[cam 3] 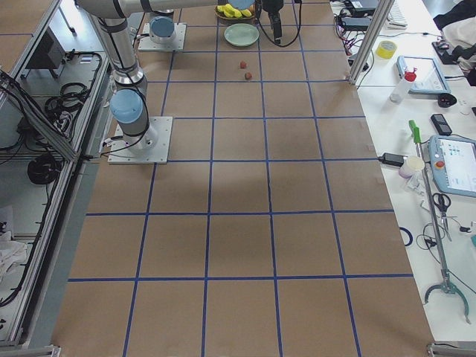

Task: Collect all strawberries into plate
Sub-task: 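Lift the strawberry, lower it onto the green plate and open the left gripper, then move the left gripper back to the cluster and grasp another strawberry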

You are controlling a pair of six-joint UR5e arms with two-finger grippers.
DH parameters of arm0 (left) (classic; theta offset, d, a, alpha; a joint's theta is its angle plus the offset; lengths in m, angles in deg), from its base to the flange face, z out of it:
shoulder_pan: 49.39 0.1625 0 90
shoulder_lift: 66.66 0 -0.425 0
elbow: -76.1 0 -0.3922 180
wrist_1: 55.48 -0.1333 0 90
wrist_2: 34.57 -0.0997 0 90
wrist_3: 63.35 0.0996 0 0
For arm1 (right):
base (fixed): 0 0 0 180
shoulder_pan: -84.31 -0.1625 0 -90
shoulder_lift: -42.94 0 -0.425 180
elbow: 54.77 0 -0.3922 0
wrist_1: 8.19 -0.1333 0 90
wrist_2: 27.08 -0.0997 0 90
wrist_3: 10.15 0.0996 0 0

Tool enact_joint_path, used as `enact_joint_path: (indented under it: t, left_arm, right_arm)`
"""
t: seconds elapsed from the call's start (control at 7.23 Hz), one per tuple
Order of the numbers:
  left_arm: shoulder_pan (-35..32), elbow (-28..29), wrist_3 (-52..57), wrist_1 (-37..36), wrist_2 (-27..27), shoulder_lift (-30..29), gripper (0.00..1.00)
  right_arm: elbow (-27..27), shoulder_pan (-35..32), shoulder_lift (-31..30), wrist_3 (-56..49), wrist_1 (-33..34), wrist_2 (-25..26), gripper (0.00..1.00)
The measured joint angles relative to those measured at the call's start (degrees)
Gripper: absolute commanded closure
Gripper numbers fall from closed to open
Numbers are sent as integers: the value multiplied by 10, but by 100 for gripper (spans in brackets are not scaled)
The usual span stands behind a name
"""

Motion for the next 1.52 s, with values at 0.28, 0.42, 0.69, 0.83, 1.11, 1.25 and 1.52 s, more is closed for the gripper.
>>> enact_joint_path:
  t: [0.28,0.42,0.69,0.83,1.11,1.25,1.52]
  left_arm:
    - [4,-12,-45,23,0,4,95]
    - [6,-12,-51,47,0,9,26]
    - [7,-10,-62,81,1,13,0]
    - [7,-7,-83,97,1,14,0]
    - [0,4,-119,114,12,18,0]
    - [-10,17,-142,116,30,18,0]
    - [-63,37,-200,109,46,18,0]
  right_arm:
    - [-1,0,0,2,6,0,0]
    - [-1,0,1,2,6,0,0]
    - [-2,0,2,3,7,1,0]
    - [-3,0,2,3,7,1,0]
    - [-4,1,2,2,7,1,0]
    - [-5,1,3,2,7,1,0]
    - [-8,1,5,2,7,1,0]
